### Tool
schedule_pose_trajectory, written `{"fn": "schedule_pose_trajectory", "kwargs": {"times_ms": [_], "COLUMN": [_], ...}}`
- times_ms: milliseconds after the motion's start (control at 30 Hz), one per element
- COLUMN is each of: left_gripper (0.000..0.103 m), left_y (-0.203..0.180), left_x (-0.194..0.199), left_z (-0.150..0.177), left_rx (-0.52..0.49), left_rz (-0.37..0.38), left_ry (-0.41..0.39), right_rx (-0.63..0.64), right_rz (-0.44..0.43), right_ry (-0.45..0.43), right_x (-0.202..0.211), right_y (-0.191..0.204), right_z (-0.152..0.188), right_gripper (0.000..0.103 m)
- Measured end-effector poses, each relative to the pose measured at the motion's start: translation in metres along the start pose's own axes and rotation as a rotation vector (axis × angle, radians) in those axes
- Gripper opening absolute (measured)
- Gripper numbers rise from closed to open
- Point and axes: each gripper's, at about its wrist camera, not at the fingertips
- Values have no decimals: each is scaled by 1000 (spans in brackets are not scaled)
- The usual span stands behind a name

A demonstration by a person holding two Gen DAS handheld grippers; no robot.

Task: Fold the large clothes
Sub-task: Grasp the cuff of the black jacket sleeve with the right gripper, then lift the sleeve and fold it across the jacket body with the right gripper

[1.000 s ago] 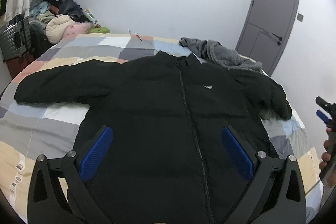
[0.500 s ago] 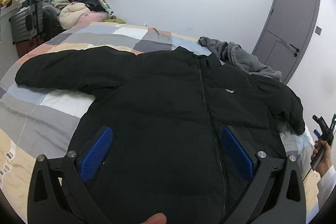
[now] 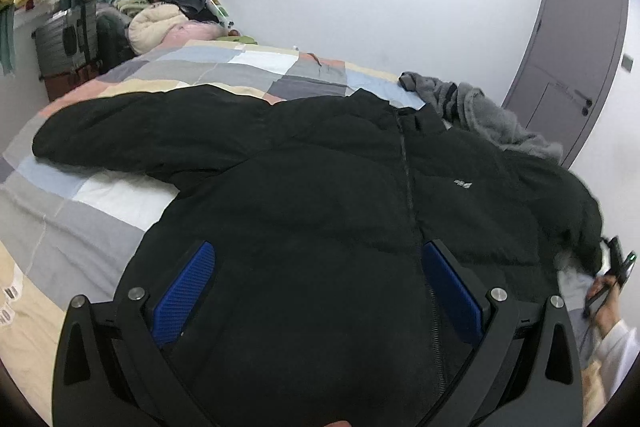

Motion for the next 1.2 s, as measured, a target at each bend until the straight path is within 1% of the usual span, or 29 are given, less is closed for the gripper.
{"fn": "schedule_pose_trajectory", "kwargs": {"times_ms": [33,67,100,133,167,200,267,300,367,500,600,667,733,800,967,1000,1033,1133,1200], "left_gripper": [103,103,103,103,103,103,103,103,103,103,103,103,103,103,103,103,103,103,103], "left_y": [-2,-4,-6,-7,-8,-8,-8,-8,-8,-2,-3,-3,-1,3,8,9,10,12,13], "left_x": [-4,-6,-10,-13,-16,-17,-18,-18,-14,-4,4,8,11,17,33,37,41,48,53], "left_z": [0,1,1,1,1,1,1,1,1,1,3,4,4,3,2,3,3,2,3], "left_rx": [-19,-29,-40,-42,-42,-42,-52,-63,-76,-45,-87,-114,-117,-115,-148,-150,-150,-154,-161], "left_rz": [-18,-30,-36,-32,-23,-17,-21,-31,-57,-34,-70,-89,-80,-57,-37,-33,-23,-10,2], "left_ry": [4,7,11,17,29,34,35,30,16,16,-6,-19,-14,-11,-23,-27,-32,-30,-33], "right_rx": [-9,-26,-41,-51,-62,-62,-5,41,61,129,150,191,214,250,396,432,451,538,569], "right_rz": [8,27,31,32,28,25,64,97,118,135,120,109,92,64,39,24,11,-41,-73], "right_ry": [-6,-8,-7,-2,14,24,9,-39,-87,-154,-193,-217,-233,-253,-291,-299,-303,-318,-317], "right_x": [-3,-8,-10,-11,-13,-13,-7,7,24,60,93,116,133,156,193,203,209,233,243], "right_y": [-2,-4,-6,-8,-9,-7,4,16,30,58,81,104,122,151,229,252,263,319,346], "right_z": [-3,-7,-11,-13,-17,-20,-27,-31,-38,-59,-73,-81,-86,-90,-78,-71,-67,-43,-29], "right_gripper": [89,78,70,51,37,32,13,12,8,6,5,4,4,3,4,4,4,4,4]}}
Point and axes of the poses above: each gripper's, at about its wrist camera, not at the fingertips, and x roughly against the way its jaws point, y to its left, z to its underside, and after that the axes turned 6 degrees about z, right-handed
